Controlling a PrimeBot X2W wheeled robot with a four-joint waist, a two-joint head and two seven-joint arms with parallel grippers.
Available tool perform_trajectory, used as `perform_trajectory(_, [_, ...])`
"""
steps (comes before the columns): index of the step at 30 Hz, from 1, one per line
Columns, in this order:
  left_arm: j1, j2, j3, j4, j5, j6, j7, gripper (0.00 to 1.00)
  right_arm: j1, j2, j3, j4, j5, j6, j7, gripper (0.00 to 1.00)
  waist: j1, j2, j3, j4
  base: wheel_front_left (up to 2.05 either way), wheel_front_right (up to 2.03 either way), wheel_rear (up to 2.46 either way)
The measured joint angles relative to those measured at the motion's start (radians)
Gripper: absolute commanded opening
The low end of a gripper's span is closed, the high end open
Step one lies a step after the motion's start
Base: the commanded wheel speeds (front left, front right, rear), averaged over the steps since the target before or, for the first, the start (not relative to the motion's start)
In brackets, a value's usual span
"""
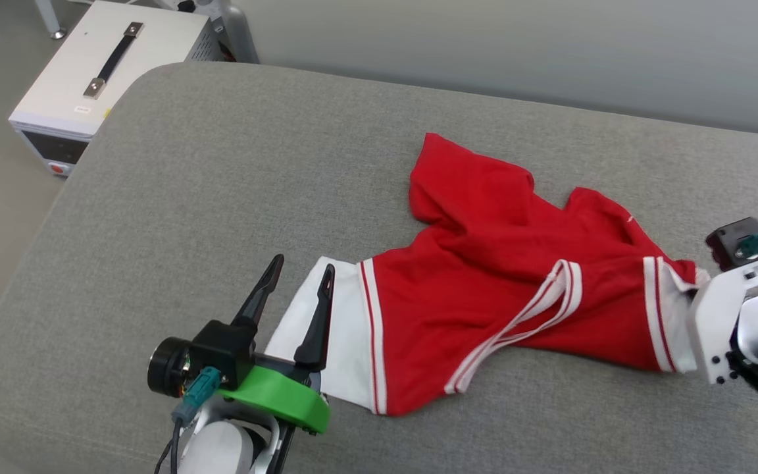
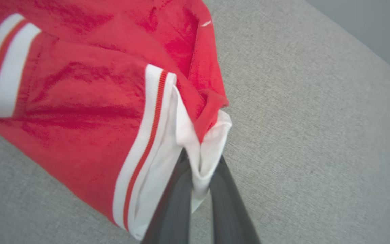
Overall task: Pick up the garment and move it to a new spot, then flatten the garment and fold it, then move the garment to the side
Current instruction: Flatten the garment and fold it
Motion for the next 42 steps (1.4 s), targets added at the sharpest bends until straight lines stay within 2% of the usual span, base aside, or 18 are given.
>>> perform_trajectory(5, [0.008,0.001,-0.003,0.005,0.0,-0.003,0.0,1.0,0.003,-0.045,-0.076,-0.011,-0.036,0.0,-0.128,0.0,0.0,0.0,-0.023,-0.033,0.0,0.0,0.0])
perform_trajectory(8, [0.011,0.001,-0.002,0.006,0.0,-0.003,0.0,1.0,0.053,-0.049,-0.148,-0.025,-0.064,0.0,-0.226,0.0,0.0,0.0,-0.035,-0.053,0.0,0.0,0.0])
perform_trajectory(9, [0.012,0.002,-0.003,0.008,-0.002,-0.003,0.0,1.0,0.147,-0.026,-0.198,-0.051,-0.095,0.0,-0.312,0.0,0.0,0.0,-0.04,-0.071,0.0,0.0,0.0])
perform_trajectory(10, [0.012,0.002,-0.002,0.008,-0.002,-0.003,0.0,1.0,0.175,-0.015,-0.213,-0.058,-0.105,0.0,-0.339,0.0,0.0,0.0,-0.041,-0.076,0.0,0.0,0.0])
perform_trajectory(11, [0.012,0.002,-0.002,0.012,-0.003,-0.003,0.0,1.0,0.276,0.026,-0.26,-0.067,-0.146,0.0,-0.421,0.0,0.0,0.0,-0.038,-0.093,0.0,0.0,0.0])
perform_trajectory(17, [0.012,0.005,-0.006,0.038,-0.007,-0.003,0.0,1.0,0.414,0.102,-0.279,0.001,-0.191,0.0,-0.474,0.0,0.0,0.0,-0.03,-0.119,0.0,0.0,0.0])
perform_trajectory(18, [0.012,0.005,-0.006,0.04,-0.007,-0.003,0.0,1.0,0.42,0.115,-0.284,0.015,-0.197,0.0,-0.483,0.09,0.0,0.0,-0.029,-0.123,0.0,0.0,0.0])
perform_trajectory(19, [0.012,0.005,-0.007,0.042,-0.008,-0.003,0.0,1.0,0.42,0.123,-0.287,0.028,-0.201,0.0,-0.488,0.44,0.0,0.0,-0.029,-0.126,0.0,0.0,0.0])
perform_trajectory(20, [0.012,0.005,-0.007,0.044,-0.008,-0.003,0.0,1.0,0.42,0.133,-0.287,0.042,-0.205,0.0,-0.49,1.0,0.0,0.0,-0.029,-0.13,0.0,0.0,0.0])
perform_trajectory(26, [0.012,0.009,-0.007,0.06,-0.009,-0.003,0.0,1.0,0.408,0.152,-0.285,0.061,-0.182,0.0,-0.495,1.0,0.0,0.0,-0.04,-0.148,0.0,0.0,0.0])
perform_trajectory(29, [0.012,0.01,-0.007,0.064,-0.009,-0.003,0.0,1.0,0.395,0.146,-0.285,0.01,-0.14,0.0,-0.461,1.0,0.0,0.0,-0.049,-0.155,0.0,0.0,0.0])
perform_trajectory(32, [0.012,0.01,-0.006,0.064,-0.009,-0.003,0.0,1.0,0.393,0.114,-0.275,-0.088,-0.097,0.0,-0.372,1.0,0.0,0.0,-0.057,-0.162,0.0,0.0,0.0])
perform_trajectory(38, [0.012,0.01,-0.012,0.06,-0.011,-0.003,0.0,1.0,0.391,0.022,-0.273,-0.328,0.047,0.0,-0.037,1.0,0.0,0.0,-0.051,-0.159,0.0,0.0,0.0])
perform_trajectory(42, [0.01,0.009,-0.018,0.057,-0.018,-0.003,0.0,1.0,0.355,0.009,-0.303,-0.418,0.111,0.0,0.178,1.0,0.0,0.0,-0.037,-0.146,0.0,0.0,0.0])
